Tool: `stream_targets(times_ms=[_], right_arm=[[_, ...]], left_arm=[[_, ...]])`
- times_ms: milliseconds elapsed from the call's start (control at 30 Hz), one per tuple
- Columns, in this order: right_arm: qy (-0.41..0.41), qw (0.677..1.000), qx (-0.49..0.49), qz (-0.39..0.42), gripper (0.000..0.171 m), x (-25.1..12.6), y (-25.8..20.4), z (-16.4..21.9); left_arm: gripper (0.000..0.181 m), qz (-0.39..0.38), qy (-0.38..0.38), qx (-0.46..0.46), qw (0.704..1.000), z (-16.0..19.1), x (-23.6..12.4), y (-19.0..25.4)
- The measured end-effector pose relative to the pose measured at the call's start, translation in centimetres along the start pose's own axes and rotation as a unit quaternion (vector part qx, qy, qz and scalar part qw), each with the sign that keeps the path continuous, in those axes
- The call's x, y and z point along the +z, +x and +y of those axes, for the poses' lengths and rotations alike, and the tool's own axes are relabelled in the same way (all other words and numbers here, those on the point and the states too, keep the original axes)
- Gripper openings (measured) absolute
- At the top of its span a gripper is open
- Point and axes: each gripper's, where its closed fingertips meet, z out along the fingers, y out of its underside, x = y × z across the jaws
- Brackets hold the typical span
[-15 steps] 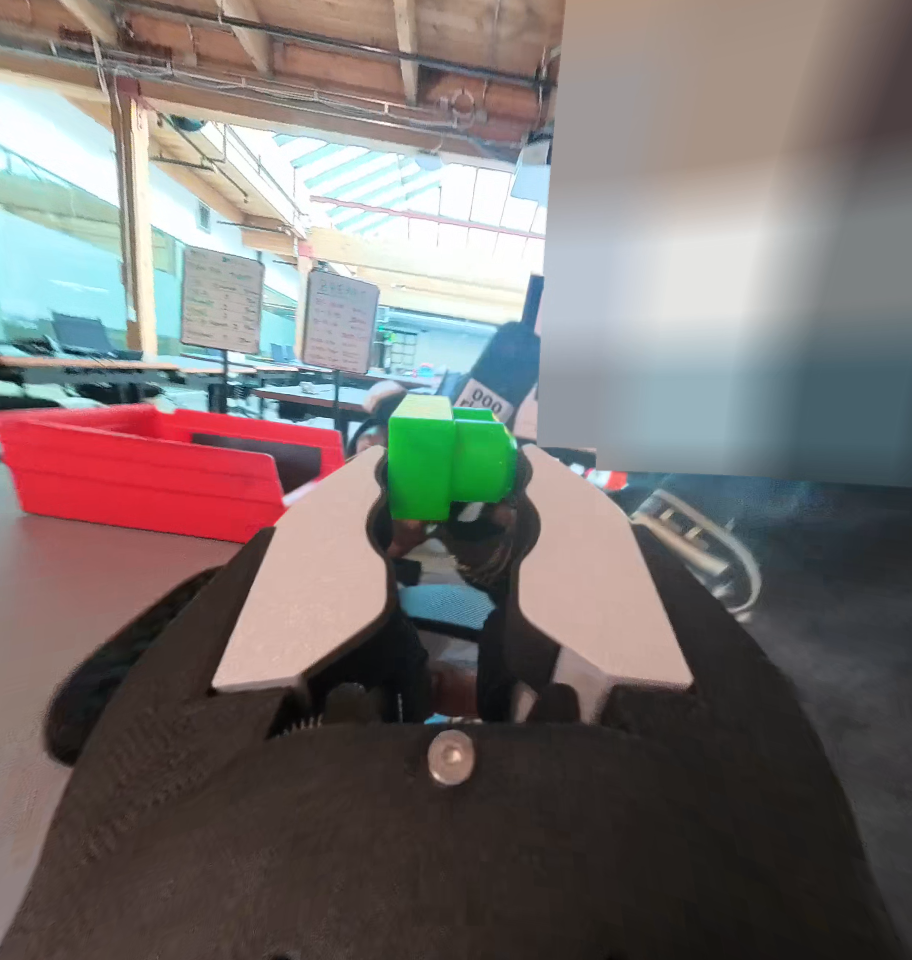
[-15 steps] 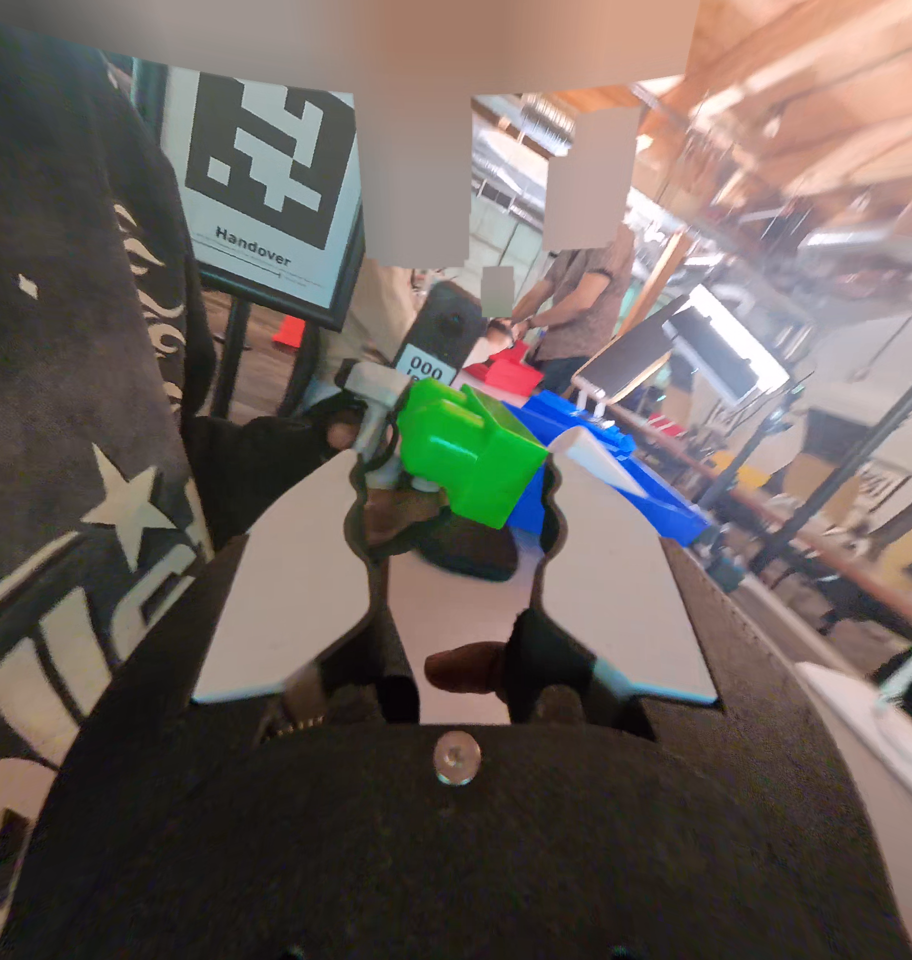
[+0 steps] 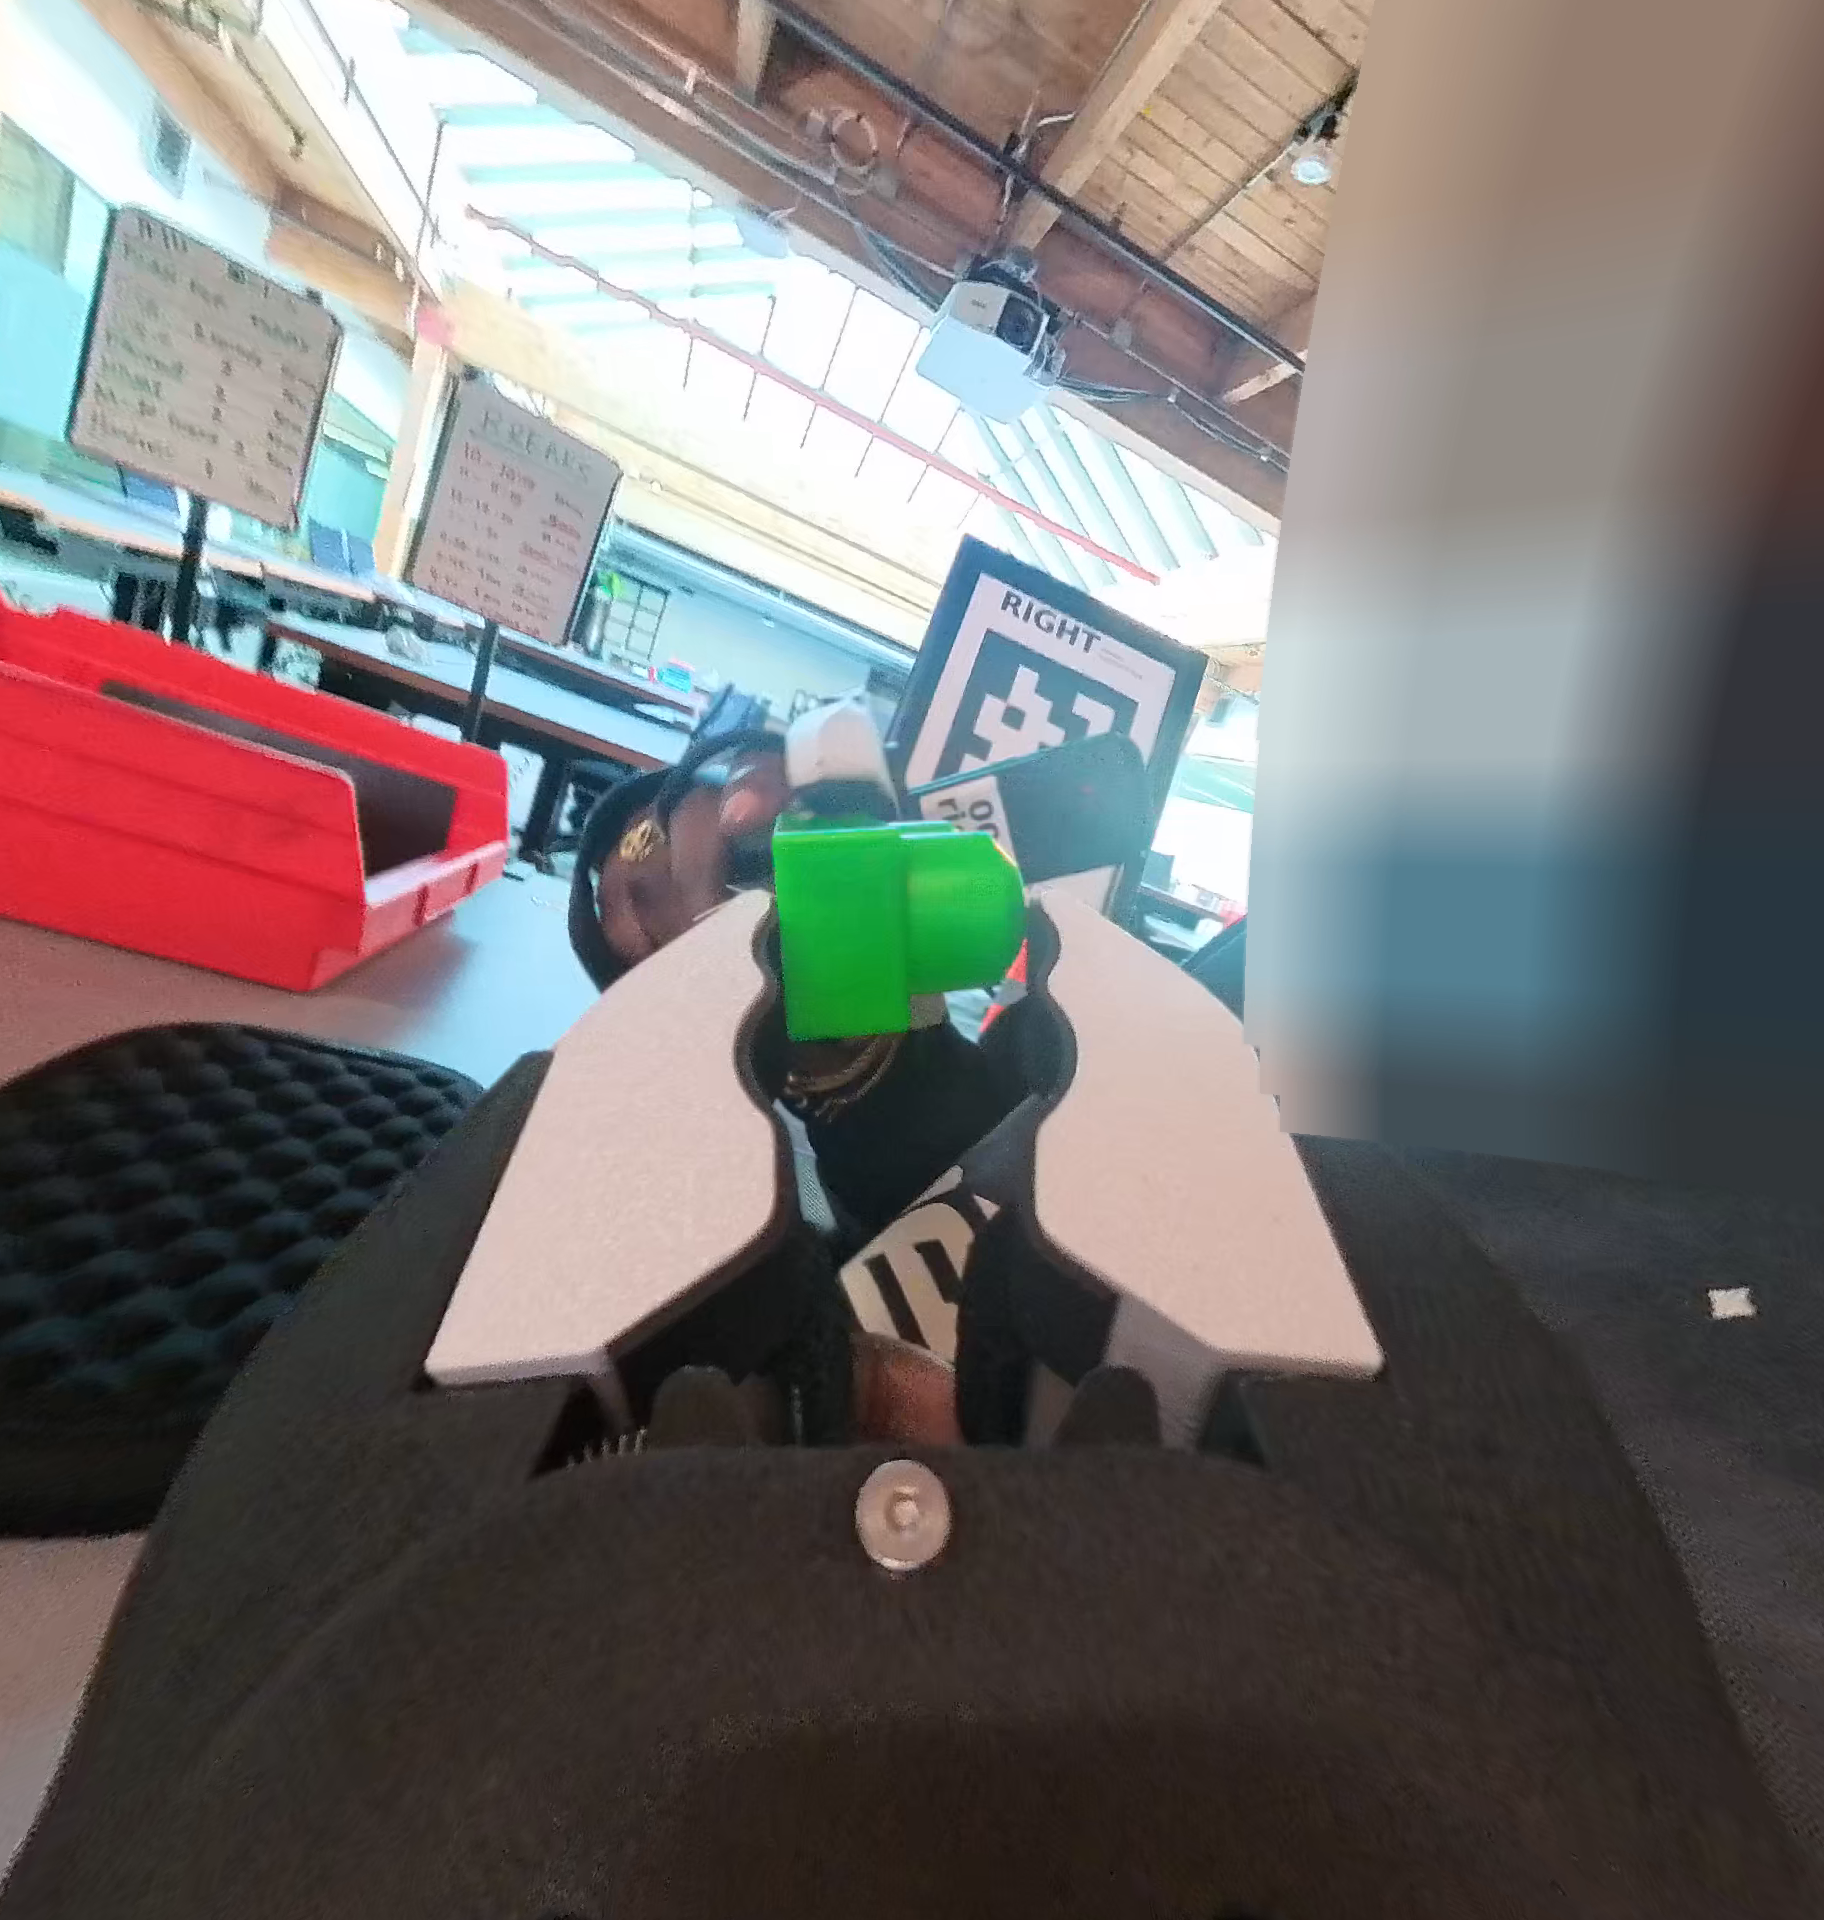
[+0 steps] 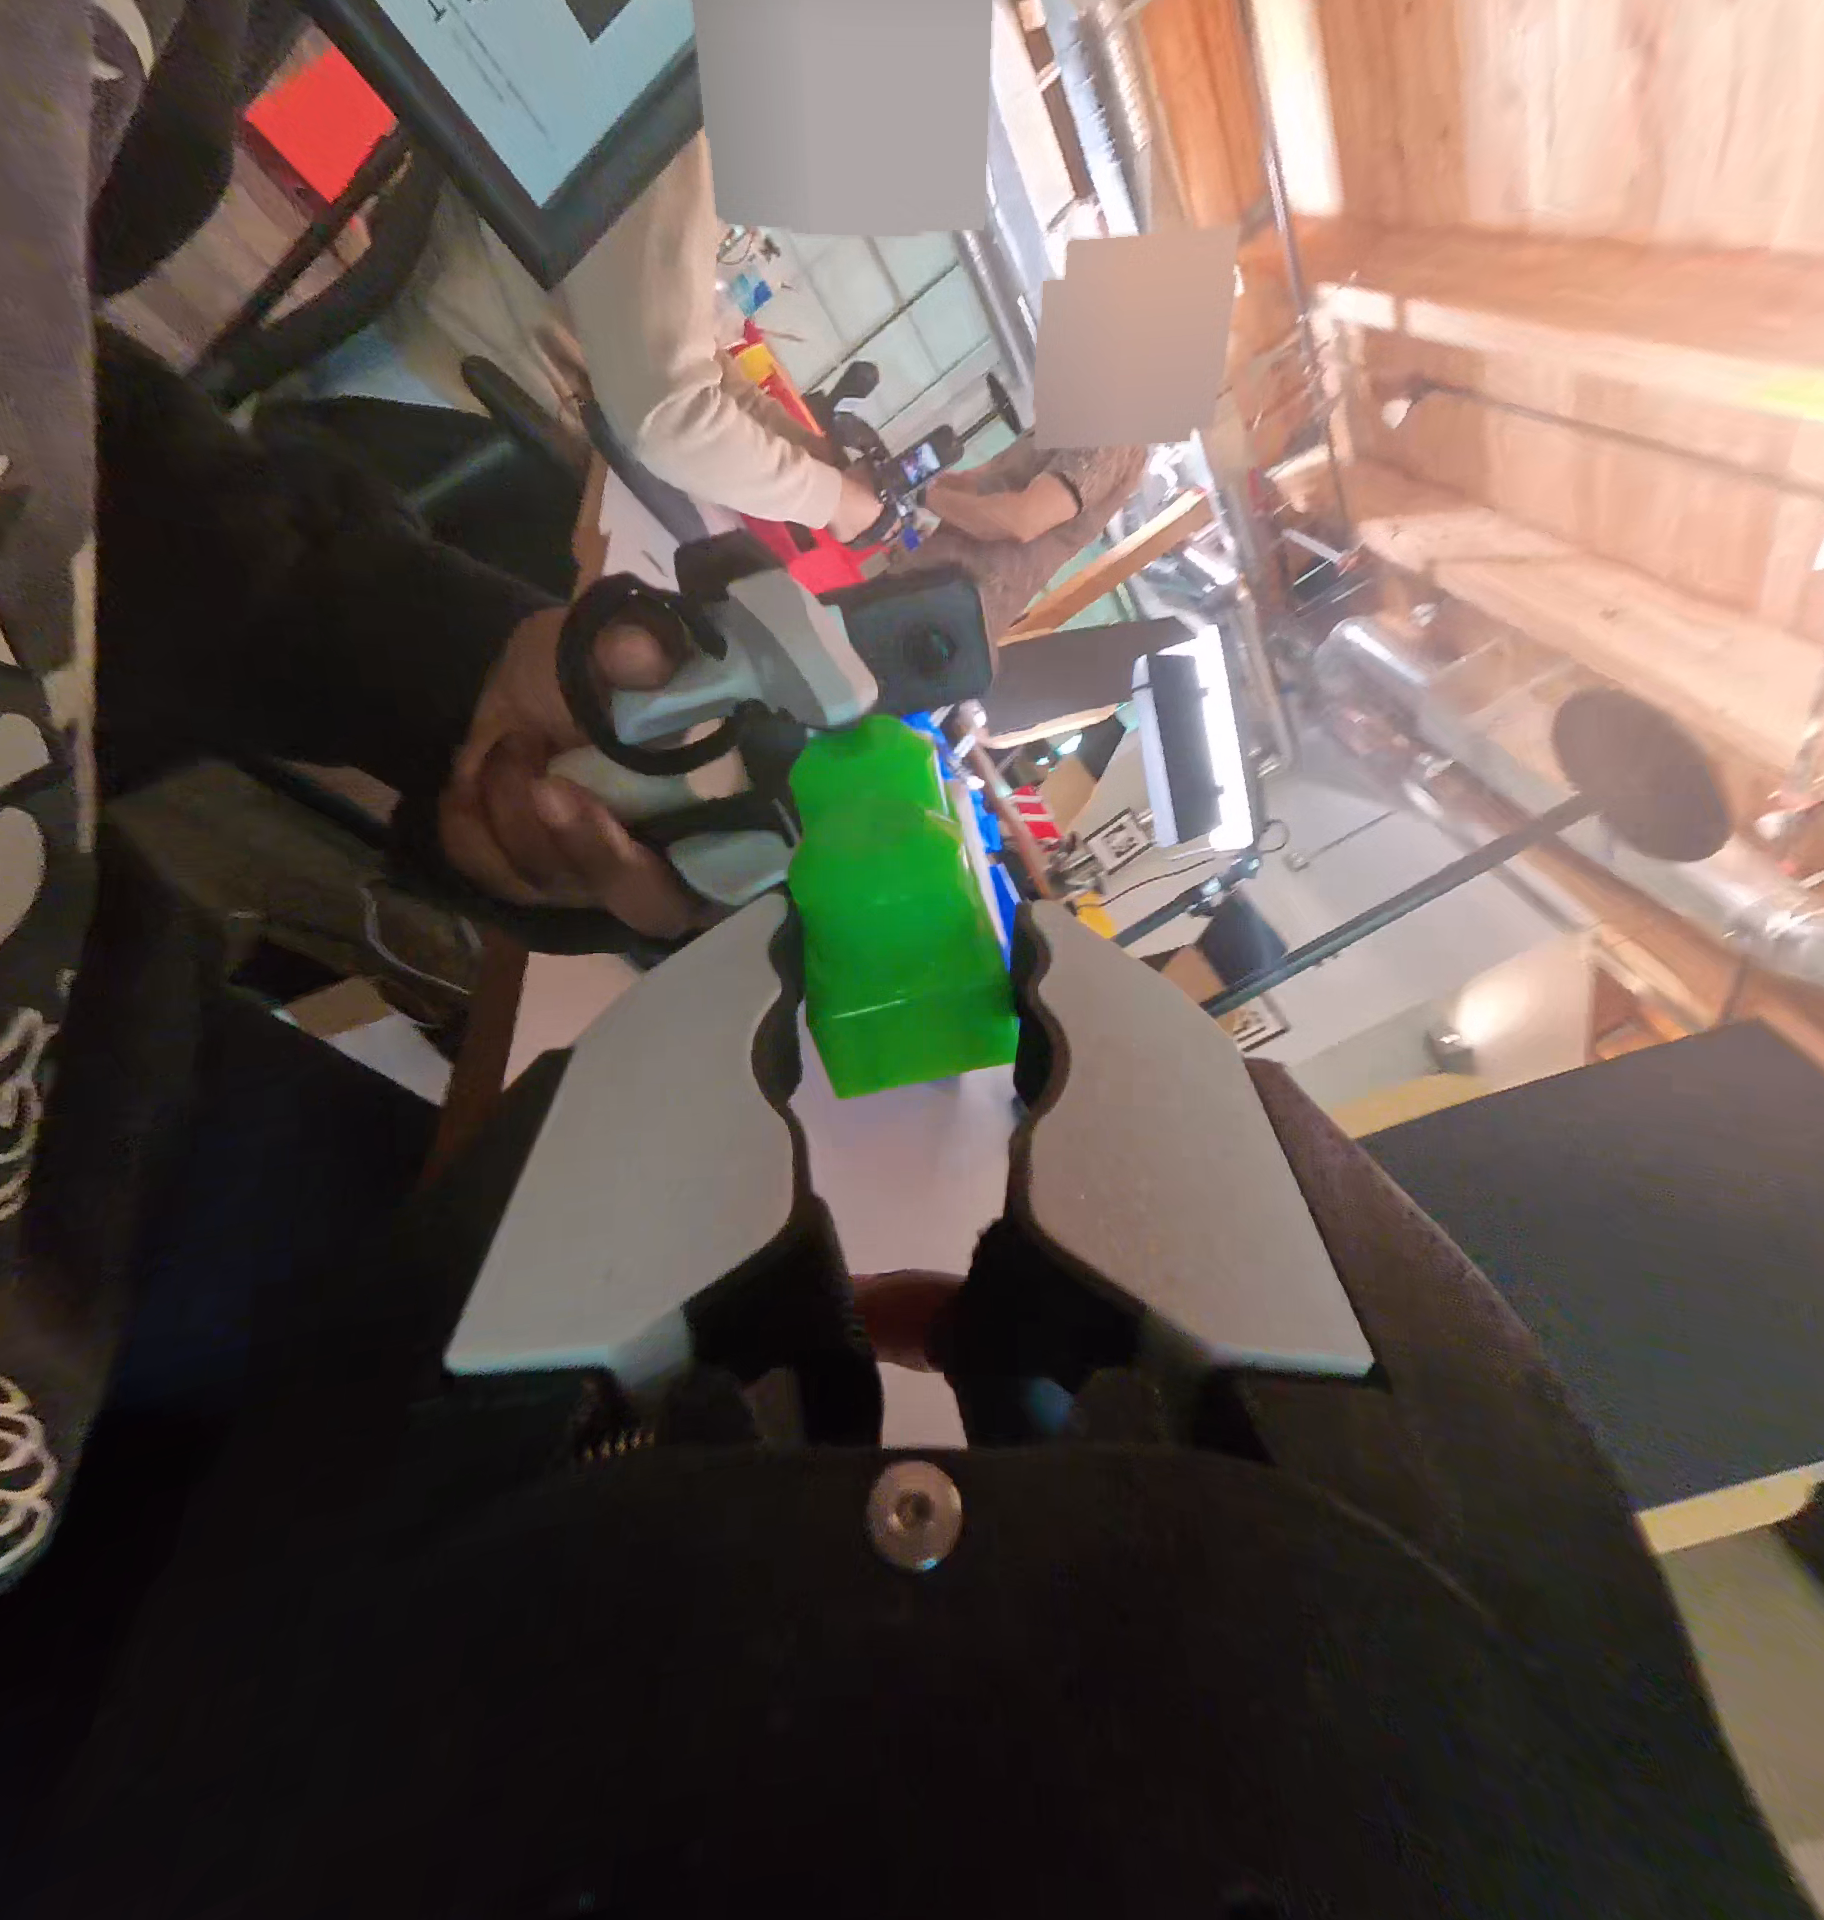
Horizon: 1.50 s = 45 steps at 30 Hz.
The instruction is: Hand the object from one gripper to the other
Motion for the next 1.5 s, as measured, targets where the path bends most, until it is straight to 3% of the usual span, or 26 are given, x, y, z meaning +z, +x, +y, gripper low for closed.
stream_targets(times_ms=[133, 267, 400, 467, 600, 667, 800, 867, 933, 1167, 1300, 1400, 1500], right_arm=[[0.026, 0.988, 0.15, -0.023, 0.038, 0.0, 0.6, 0.0], [0.057, 0.941, 0.322, -0.082, 0.038, -0.1, 0.5, -0.2], [0.066, 0.913, 0.385, -0.117, 0.038, -0.1, 0.1, -0.5], [0.058, 0.91, 0.39, -0.126, 0.038, 0.0, -0.3, -0.4], [0.052, 0.91, 0.392, -0.121, 0.037, 0.1, -0.3, -0.2], [0.056, 0.924, 0.362, -0.109, 0.037, 0.1, -0.2, -0.1], [0.091, 0.974, 0.207, -0.015, 0.076, -0.2, 1.2, -0.5], [0.077, 0.99, 0.112, 0.044, 0.085, -0.3, 2.2, -0.3], [0.066, 0.996, 0.037, 0.037, 0.09, -0.3, 1.4, -0.6], [0.01, 0.993, -0.096, 0.072, 0.082, 0.8, 1.0, 0.0], [0.003, 0.987, -0.135, 0.086, 0.049, 0.8, 1.0, -0.2], [-0.003, 0.987, -0.134, 0.085, 0.048, 0.8, 1.1, -0.2], [0.008, 0.996, -0.057, 0.066, 0.048, 0.8, 1.1, -0.3]], left_arm=[[0.058, -0.043, 0.008, 0.139, 0.989, -0.4, -0.1, 0.1], [0.061, -0.116, -0.016, 0.274, 0.955, -0.4, -0.3, -0.8], [0.054, -0.124, -0.028, 0.291, 0.948, -0.1, -0.2, -1.0], [0.042, -0.117, -0.022, 0.288, 0.95, -0.2, -0.2, -0.8], [0.04, -0.116, -0.029, 0.251, 0.961, -0.1, -0.3, -1.1], [0.039, -0.111, -0.011, 0.195, 0.974, -0.5, -0.3, -1.2], [0.039, -0.069, 0.041, 0.043, 0.996, -1.5, -0.8, -1.5], [0.039, -0.04, 0.063, -0.007, 0.997, -1.9, -1.0, -1.3], [0.039, -0.031, 0.073, -0.032, 0.996, -2.0, -1.1, -1.4], [0.039, -0.028, 0.043, -0.047, 0.998, -0.8, -0.2, -1.5], [0.039, -0.031, 0.031, -0.046, 0.998, -0.3, 0.2, -1.5], [0.039, -0.034, 0.03, -0.028, 0.999, -0.4, 0.2, -1.5], [0.049, -0.039, 0.049, 0.036, 0.997, -1.0, 0.0, -0.8]])
